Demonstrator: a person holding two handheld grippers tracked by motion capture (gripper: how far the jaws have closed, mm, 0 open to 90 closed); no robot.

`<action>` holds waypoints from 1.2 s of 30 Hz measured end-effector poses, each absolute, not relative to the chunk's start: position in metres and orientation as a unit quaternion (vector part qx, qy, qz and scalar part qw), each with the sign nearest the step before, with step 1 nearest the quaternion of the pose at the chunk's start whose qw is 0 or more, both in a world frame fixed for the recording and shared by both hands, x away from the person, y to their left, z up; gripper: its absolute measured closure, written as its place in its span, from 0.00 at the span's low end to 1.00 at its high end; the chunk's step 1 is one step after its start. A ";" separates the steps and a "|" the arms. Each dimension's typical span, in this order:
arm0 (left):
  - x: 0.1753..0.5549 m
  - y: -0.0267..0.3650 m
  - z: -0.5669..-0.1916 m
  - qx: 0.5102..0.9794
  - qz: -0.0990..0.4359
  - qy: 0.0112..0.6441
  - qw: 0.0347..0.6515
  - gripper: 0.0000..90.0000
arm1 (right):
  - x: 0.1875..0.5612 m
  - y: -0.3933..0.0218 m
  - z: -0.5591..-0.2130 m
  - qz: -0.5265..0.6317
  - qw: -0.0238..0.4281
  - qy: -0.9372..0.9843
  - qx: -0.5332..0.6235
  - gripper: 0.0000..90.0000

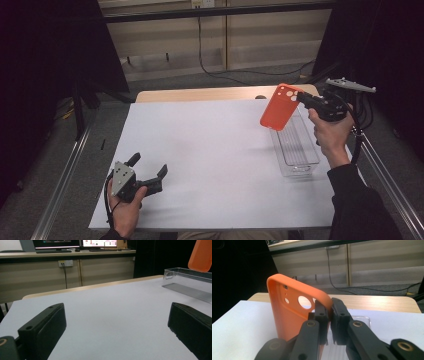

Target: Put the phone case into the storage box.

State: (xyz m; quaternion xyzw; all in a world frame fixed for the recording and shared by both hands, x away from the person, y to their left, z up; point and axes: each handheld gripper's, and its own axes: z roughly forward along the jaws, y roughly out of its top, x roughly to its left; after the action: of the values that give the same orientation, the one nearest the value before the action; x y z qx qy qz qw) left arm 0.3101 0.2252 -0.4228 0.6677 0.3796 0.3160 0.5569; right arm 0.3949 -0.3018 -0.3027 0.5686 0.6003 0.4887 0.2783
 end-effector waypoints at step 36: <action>0.311 0.226 -0.423 0.670 0.312 0.379 0.557 0.02 | 0.432 -0.330 -0.312 0.443 0.335 0.594 0.582 0.94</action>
State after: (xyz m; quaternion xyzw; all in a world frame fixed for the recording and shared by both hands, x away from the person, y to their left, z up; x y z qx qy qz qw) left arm 0.3105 0.2256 -0.4229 0.6698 0.3794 0.3119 0.5570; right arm 0.4319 -0.3301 -0.3124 0.5822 0.5937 0.4432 0.3350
